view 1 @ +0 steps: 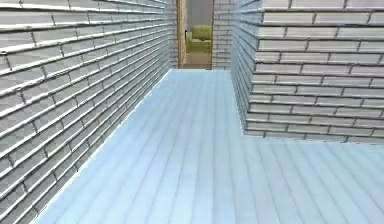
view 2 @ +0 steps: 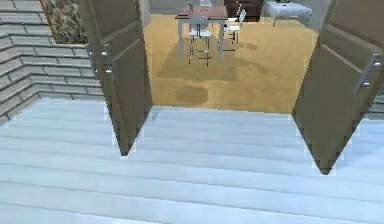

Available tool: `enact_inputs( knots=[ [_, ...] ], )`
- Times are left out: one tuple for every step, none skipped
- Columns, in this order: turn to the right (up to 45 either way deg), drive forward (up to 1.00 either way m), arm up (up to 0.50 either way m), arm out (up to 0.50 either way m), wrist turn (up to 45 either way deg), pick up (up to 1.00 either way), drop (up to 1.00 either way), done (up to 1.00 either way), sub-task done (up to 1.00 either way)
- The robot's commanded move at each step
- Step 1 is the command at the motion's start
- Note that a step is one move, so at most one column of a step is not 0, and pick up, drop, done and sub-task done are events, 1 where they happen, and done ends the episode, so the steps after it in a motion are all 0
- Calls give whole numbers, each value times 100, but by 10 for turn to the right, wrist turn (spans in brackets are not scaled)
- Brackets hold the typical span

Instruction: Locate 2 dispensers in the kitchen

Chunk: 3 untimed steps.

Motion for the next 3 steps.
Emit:
enact_inputs(
  knots=[
    [30,0,0,0,0,0,0,0,0],
    [0,100,0,0,0,0,0,0,0],
    [0,100,0,0,0,0,0,0,0]
  ],
)
